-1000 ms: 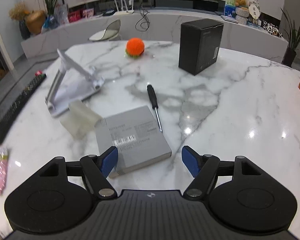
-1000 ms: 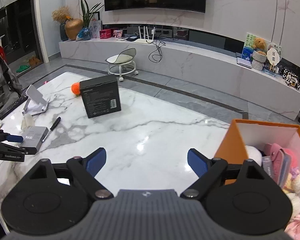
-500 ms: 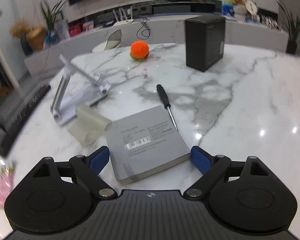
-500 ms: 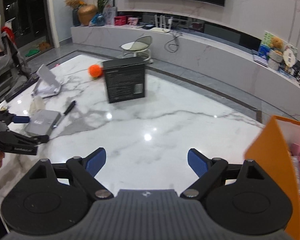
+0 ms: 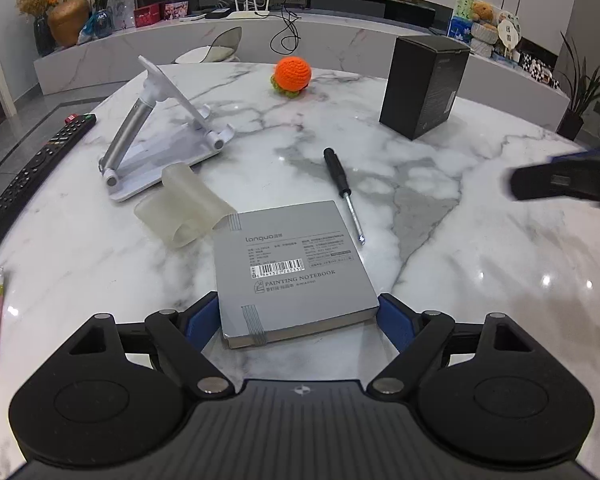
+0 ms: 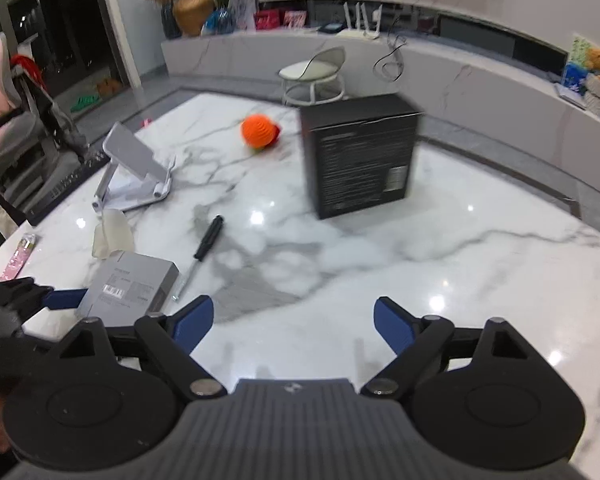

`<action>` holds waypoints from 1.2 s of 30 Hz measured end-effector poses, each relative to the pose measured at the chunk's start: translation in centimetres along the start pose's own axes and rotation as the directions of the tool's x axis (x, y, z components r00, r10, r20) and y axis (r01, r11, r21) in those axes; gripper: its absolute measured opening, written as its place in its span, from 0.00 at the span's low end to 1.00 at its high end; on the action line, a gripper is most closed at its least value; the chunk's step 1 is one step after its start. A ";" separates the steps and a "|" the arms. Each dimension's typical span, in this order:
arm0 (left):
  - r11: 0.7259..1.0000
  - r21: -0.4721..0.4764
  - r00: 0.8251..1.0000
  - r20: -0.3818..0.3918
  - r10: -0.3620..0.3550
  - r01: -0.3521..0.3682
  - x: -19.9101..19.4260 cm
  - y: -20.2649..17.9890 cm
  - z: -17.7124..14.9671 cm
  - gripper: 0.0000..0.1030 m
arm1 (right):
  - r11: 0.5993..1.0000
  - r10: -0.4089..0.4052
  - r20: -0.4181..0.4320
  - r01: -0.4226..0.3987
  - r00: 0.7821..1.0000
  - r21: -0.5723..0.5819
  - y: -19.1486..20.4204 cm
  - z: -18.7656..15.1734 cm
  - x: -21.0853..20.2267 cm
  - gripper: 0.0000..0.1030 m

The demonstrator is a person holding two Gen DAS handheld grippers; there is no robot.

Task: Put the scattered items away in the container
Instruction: 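Lower left tool onto grey notebook box while right tool moves toward orange ball, then close left tool on grey notebook box while right tool closes on orange ball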

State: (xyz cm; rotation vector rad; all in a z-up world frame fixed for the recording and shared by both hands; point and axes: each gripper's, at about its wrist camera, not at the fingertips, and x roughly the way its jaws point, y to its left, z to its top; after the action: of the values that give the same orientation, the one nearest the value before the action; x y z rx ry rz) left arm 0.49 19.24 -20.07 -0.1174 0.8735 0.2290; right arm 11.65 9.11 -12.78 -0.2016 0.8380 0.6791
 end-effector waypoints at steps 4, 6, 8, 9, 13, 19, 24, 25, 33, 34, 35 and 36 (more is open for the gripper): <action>1.000 0.006 1.000 -0.003 -0.009 0.009 -0.3 0.5 -0.2 0.95 | 1.000 -0.005 -0.034 0.005 0.999 -0.018 2.4 1.1 3.1 0.80; 1.000 0.009 1.000 -0.005 -0.013 0.013 -0.5 0.7 -0.4 0.94 | 1.000 -0.006 -0.050 0.005 0.999 -0.026 3.4 1.5 4.5 0.78; 1.000 0.013 1.000 -0.006 -0.018 0.018 -0.6 0.9 -0.5 0.95 | 1.000 -0.009 -0.063 0.007 0.998 -0.029 4.2 1.9 5.5 0.75; 1.000 0.016 1.000 -0.003 -0.020 0.020 -0.7 1.1 -0.6 0.95 | 1.000 -0.011 -0.070 0.009 0.997 -0.029 4.6 2.1 6.1 0.73; 0.999 0.037 1.000 0.005 -0.027 0.026 -0.7 1.3 -0.8 0.95 | 0.999 -0.014 -0.085 0.011 0.996 -0.031 5.9 2.7 7.8 0.65; 0.999 0.040 0.999 0.005 -0.033 0.033 -0.5 1.4 -0.6 0.95 | 1.000 -0.009 -0.076 0.008 0.997 -0.019 7.0 3.5 9.4 0.61; 0.999 0.039 0.999 0.002 -0.035 0.035 -0.6 1.3 -0.7 0.95 | 0.999 -0.024 -0.067 0.021 0.997 -0.050 8.0 3.8 9.9 0.50; 0.999 0.039 0.999 0.002 -0.035 0.035 -0.6 1.3 -0.7 0.95 | 0.998 -0.027 -0.065 0.024 0.998 -0.058 8.1 3.8 9.8 0.45; 0.998 0.046 1.000 -0.001 -0.031 0.031 -0.6 1.1 -0.8 0.95 | 0.998 -0.008 -0.058 0.005 0.998 -0.057 7.5 4.0 9.5 0.44; 0.998 0.048 1.000 0.001 -0.030 0.030 -0.6 1.1 -0.8 0.95 | 0.998 -0.011 -0.043 0.009 0.999 -0.056 7.4 4.4 9.3 0.45; 0.998 0.050 1.000 0.002 -0.029 0.029 -0.6 1.1 -0.8 0.95 | 0.998 -0.019 -0.026 0.018 0.999 -0.056 7.4 5.1 9.1 0.48; 0.998 0.050 1.000 0.001 -0.029 0.029 -0.5 1.1 -0.8 0.95 | 0.998 -0.030 -0.012 0.030 0.999 -0.056 7.4 5.8 9.1 0.58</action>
State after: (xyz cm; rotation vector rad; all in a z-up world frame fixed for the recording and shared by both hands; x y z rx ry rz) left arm -0.71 20.07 -20.15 -0.0837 0.8747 0.1799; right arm 14.95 21.55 -14.95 -0.2684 0.8275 0.6740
